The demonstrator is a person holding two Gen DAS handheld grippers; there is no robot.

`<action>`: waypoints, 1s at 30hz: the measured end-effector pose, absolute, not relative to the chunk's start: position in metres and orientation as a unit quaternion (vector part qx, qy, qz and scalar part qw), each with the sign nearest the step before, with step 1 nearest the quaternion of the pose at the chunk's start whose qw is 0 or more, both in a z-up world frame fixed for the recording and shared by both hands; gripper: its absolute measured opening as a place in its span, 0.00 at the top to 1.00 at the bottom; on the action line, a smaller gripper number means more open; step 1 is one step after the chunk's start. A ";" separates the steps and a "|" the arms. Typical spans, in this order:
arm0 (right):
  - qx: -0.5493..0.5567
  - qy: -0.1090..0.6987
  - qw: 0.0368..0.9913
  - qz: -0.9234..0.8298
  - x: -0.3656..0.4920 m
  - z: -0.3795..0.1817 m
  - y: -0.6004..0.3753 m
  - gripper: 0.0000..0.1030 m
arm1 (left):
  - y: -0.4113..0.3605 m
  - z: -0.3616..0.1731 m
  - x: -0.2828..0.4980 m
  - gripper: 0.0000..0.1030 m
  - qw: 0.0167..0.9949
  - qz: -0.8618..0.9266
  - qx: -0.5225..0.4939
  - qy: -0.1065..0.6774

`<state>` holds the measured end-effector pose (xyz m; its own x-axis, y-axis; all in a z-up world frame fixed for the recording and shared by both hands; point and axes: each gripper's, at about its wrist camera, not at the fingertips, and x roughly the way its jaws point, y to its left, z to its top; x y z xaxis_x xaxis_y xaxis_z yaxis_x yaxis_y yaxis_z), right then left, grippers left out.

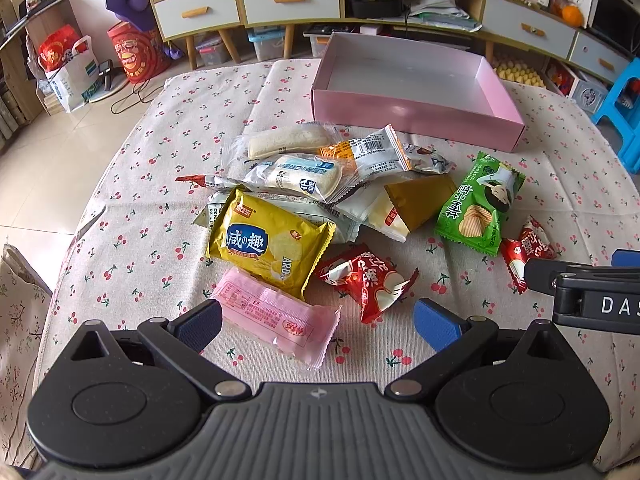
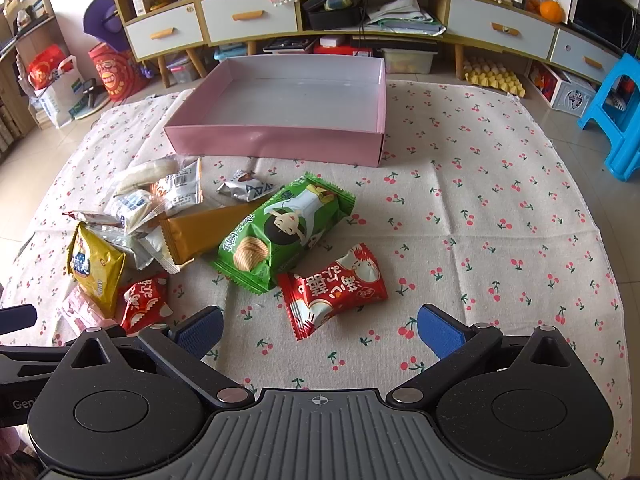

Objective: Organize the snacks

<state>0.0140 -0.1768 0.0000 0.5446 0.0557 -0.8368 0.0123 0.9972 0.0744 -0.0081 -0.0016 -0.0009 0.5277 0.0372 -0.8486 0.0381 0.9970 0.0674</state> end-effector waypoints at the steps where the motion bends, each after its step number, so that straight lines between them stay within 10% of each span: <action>1: 0.036 0.477 0.878 0.012 0.014 0.000 -0.177 0.00 | -0.002 -0.001 -0.008 0.01 0.873 0.000 0.039 0.486; 30: 0.037 0.479 0.877 0.015 0.015 -0.001 -0.175 0.00 | -0.001 -0.002 -0.008 0.01 0.872 0.001 0.037 0.487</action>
<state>0.0146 -0.1750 -0.0009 0.5410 0.0626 -0.8387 0.0086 0.9968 0.0800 -0.0076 -0.0008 -0.0016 0.5251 0.0381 -0.8502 0.0335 0.9973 0.0653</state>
